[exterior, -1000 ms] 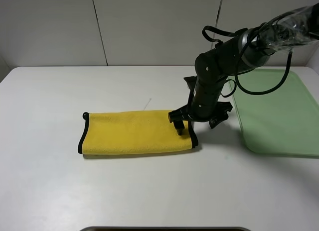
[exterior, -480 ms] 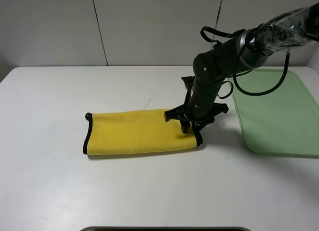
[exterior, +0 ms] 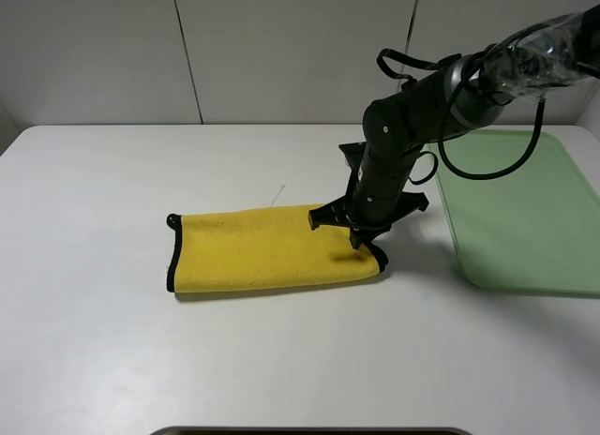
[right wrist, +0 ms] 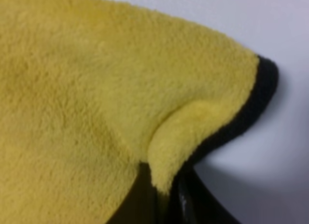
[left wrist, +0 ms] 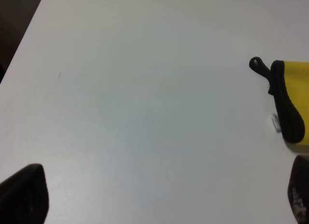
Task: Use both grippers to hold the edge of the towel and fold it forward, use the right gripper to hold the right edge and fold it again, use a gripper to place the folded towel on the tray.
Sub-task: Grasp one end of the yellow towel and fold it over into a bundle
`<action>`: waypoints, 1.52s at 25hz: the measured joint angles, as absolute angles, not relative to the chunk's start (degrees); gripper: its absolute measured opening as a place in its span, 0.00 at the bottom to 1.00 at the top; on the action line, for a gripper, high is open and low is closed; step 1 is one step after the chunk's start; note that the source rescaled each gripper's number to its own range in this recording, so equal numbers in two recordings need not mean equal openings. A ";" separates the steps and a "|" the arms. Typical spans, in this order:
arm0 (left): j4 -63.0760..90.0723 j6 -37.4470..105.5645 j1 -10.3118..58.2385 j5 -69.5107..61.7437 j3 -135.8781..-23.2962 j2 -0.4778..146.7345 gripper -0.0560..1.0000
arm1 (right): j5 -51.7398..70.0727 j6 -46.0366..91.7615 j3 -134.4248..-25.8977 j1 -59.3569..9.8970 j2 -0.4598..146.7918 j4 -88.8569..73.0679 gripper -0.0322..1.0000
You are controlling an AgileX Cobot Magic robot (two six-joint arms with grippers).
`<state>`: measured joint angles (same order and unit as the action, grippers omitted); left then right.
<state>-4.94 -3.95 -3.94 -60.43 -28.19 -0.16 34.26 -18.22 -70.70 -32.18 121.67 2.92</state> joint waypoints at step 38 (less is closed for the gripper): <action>-4.94 -3.95 -3.94 -60.43 -28.19 -0.16 1.00 | 60.68 -12.71 -88.70 -32.18 114.56 22.07 0.08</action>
